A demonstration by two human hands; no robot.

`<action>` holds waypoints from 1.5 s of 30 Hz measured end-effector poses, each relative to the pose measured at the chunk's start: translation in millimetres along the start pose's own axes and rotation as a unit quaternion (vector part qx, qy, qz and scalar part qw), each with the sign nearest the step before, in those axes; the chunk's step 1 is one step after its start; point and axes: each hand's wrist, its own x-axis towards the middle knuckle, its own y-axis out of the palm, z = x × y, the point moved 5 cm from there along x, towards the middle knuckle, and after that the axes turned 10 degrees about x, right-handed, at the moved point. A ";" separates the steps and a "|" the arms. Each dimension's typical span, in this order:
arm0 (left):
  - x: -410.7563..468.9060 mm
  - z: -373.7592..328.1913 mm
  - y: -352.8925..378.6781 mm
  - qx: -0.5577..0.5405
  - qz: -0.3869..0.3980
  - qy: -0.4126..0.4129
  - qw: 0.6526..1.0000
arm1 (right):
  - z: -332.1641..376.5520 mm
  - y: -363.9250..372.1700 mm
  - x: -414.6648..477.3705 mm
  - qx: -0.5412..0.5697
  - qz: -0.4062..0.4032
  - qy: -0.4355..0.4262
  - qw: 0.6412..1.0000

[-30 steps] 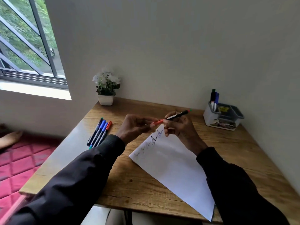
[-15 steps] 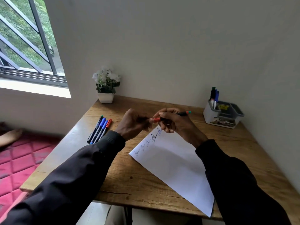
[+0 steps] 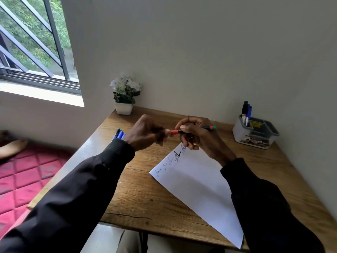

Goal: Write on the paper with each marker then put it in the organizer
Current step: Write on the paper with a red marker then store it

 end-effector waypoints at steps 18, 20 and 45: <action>-43.2 44.6 3.3 -0.118 0.035 -0.078 0.989 | -54.6 -7.1 -59.2 0.048 -0.033 0.066 0.996; -36.2 42.6 8.2 -0.115 0.060 -0.079 0.988 | -66.6 1.0 -62.5 0.043 -0.059 0.051 0.996; -32.5 56.4 26.0 0.074 0.121 -0.020 0.990 | -72.5 26.2 -58.5 -0.036 -0.030 0.027 0.999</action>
